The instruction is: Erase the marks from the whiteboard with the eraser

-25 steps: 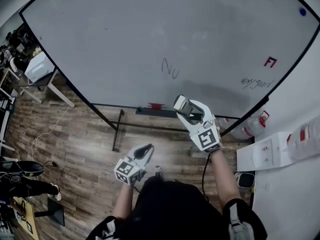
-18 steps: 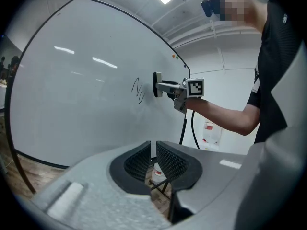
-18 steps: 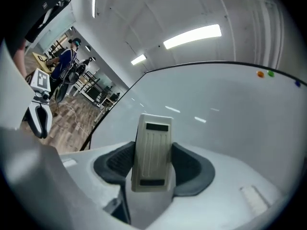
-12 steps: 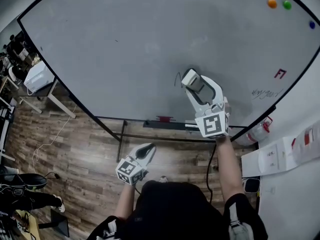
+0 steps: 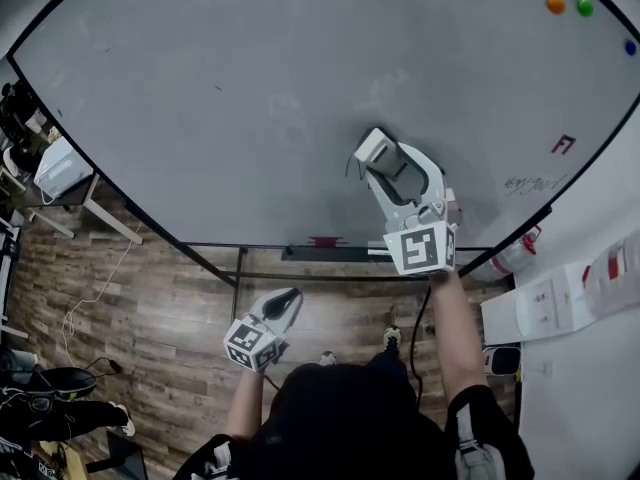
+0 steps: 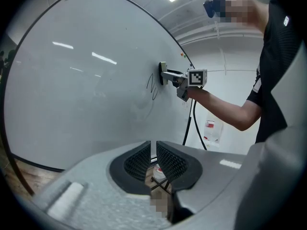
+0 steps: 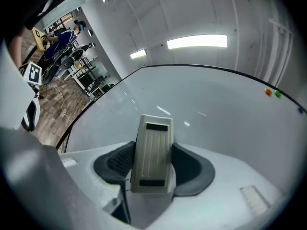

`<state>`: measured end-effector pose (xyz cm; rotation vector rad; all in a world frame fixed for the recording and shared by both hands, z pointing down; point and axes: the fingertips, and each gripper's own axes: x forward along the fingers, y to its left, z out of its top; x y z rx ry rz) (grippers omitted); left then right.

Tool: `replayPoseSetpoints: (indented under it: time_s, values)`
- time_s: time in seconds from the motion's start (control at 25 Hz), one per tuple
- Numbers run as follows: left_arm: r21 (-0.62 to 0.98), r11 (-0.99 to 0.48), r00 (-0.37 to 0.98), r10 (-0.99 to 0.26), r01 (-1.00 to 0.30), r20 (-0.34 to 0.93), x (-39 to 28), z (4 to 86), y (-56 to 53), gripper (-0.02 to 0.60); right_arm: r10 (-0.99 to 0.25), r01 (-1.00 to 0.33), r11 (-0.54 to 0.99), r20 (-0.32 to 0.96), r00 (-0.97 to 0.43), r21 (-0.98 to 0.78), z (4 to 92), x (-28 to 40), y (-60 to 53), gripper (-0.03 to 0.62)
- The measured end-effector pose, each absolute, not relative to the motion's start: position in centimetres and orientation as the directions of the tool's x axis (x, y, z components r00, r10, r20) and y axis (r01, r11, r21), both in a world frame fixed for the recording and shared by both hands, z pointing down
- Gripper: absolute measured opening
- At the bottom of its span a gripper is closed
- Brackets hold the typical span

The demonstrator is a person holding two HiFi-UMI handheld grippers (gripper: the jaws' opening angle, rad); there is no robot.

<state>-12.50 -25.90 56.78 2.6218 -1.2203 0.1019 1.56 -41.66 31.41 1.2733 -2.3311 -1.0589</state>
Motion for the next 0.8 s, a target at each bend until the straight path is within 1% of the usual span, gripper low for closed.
replayPoseSetpoints:
  time_s: [0.16, 0.28, 0.48, 0.64, 0.8]
  values:
    - [0.201, -0.615, 0.644, -0.75, -0.763, 0.151, -11.5, 56.7, -27.2, 0.046, -0.827, -0.591, 0.319, -0.087, -0.556, 0.741, 31.6, 1.3, -42.0, 0.244]
    - [0.219, -0.624, 0.658, -0.737, -0.75, 0.154, -10.4, 57.0, -27.1, 0.046, -0.85, -0.552, 0.268, -0.076, -0.522, 0.79, 32.4, 0.6, -42.2, 0.244]
    - [0.191, -0.65, 0.677, -0.716, -0.735, 0.169, -10.0, 57.3, -27.3, 0.046, -0.879, -0.513, 0.19, -0.087, -0.469, 0.837, 33.4, -0.1, -42.8, 0.242]
    - [0.195, -0.648, 0.676, -0.715, -0.737, 0.178, -11.2, 57.6, -26.9, 0.046, -0.893, -0.462, 0.173, -0.06, -0.446, 0.87, 35.2, -0.9, -42.8, 0.242]
    - [0.199, -0.647, 0.676, -0.711, -0.736, 0.192, -12.2, 58.0, -26.6, 0.046, -0.896, -0.425, 0.193, -0.017, -0.443, 0.884, 37.8, -1.8, -42.8, 0.242]
